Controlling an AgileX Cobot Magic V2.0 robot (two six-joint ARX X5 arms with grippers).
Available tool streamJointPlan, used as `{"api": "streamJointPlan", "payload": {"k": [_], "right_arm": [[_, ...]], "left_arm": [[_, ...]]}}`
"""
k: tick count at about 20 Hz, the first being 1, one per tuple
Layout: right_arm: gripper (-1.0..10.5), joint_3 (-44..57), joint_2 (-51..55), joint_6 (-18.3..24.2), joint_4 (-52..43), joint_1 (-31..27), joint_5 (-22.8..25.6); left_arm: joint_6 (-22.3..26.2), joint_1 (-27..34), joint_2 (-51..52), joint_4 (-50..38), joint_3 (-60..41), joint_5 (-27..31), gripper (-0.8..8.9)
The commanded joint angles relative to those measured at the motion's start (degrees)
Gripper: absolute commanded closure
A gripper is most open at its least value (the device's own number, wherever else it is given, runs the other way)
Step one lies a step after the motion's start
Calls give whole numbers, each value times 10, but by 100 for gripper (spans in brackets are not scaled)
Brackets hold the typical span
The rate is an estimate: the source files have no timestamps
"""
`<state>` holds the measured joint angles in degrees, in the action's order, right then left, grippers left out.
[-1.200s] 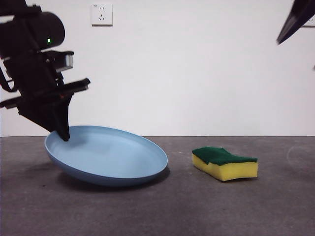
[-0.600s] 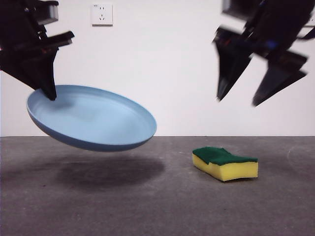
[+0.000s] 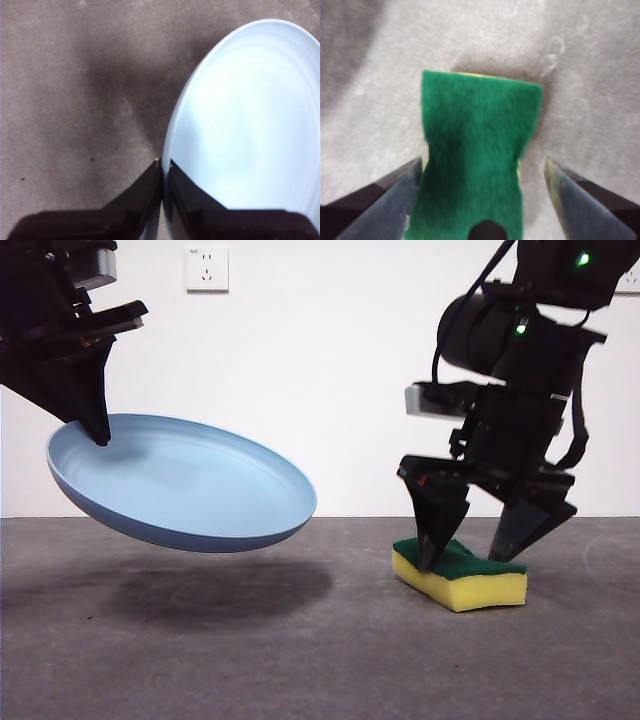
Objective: Pick up the plate,pick up the cloth,clean the plate with the cloth
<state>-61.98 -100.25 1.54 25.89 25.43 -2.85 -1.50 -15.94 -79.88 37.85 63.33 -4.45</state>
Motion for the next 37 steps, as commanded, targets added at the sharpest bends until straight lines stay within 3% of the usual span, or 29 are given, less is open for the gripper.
{"api": "streamJointPlan", "payload": {"k": [1, 8, 11, 14, 21, 23, 26, 27, 31, 34, 37], "right_arm": [[545, 0, -11, 5, -8, 1, 0], [965, 0, -11, 12, -12, 6, 0], [963, 0, -3, 5, -12, 7, -4], [963, 0, 49, -36, -12, 31, -48], [963, 0, 171, -75, -27, 162, -44], [963, 0, 161, -75, -41, 177, -35], [963, 0, 140, -75, -57, 191, 50], [963, 0, 131, -75, -67, 191, 55], [963, 0, 113, -75, -97, 192, 39], [963, 0, 107, -82, -106, 210, -18], [963, 0, 107, -82, -89, 244, -33]], "left_arm": [[3, -2, -2, -2, -3, -1, 821], [3, -2, -2, -6, -3, -1, 821], [3, -2, -2, -7, -3, -1, 821], [0, -3, -2, -21, -3, -1, 821], [-31, -55, -4, -43, -3, -5, 821], [-34, -83, -4, -41, -3, -10, 821], [-40, -119, -4, -33, -3, -21, 821], [-46, -130, -4, -33, -3, -22, 821], [-46, -146, -4, -34, -3, -35, 821], [-48, -150, -4, -37, -3, -34, 821], [-47, -144, -4, -40, -3, -32, 821]]}}
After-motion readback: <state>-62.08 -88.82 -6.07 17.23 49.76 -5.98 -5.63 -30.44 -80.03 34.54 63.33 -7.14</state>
